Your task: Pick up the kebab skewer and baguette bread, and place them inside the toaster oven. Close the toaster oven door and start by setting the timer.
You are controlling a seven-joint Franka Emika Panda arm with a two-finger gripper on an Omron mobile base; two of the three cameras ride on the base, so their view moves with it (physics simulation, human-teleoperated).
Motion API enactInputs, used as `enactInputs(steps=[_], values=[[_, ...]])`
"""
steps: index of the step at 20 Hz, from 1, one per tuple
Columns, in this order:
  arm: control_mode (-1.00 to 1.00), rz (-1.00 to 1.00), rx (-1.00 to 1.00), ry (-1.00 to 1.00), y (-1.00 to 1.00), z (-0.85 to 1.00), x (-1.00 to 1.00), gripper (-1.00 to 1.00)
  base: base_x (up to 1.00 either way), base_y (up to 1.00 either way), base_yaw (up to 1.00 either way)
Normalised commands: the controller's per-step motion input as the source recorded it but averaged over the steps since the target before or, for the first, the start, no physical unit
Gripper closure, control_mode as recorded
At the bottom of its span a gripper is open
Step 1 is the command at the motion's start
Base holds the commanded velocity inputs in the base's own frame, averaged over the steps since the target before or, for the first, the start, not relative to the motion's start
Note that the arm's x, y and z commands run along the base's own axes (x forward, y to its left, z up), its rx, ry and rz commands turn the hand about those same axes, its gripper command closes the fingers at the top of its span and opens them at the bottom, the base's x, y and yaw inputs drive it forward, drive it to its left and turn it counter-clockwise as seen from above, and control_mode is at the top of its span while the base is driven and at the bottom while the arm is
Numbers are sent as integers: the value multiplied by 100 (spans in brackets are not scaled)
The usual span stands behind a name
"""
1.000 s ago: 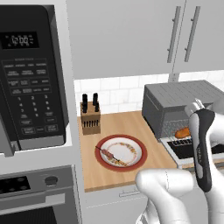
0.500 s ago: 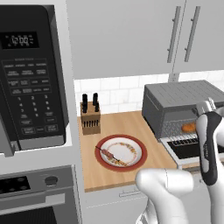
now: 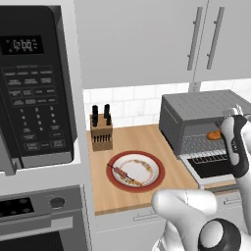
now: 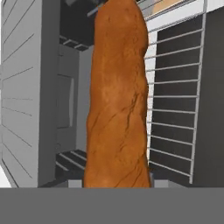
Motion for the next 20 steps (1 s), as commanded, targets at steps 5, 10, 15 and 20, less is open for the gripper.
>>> enactInputs(steps=[5,10,15,20], values=[[-100,2,1,1,-37,0,50,100,0,0,0],[-100,6,0,2,-37,-18,44,100,0,0,0],[-100,5,0,4,-28,-38,23,100,0,0,0],[-100,0,0,5,-5,-25,16,100,0,0,0]])
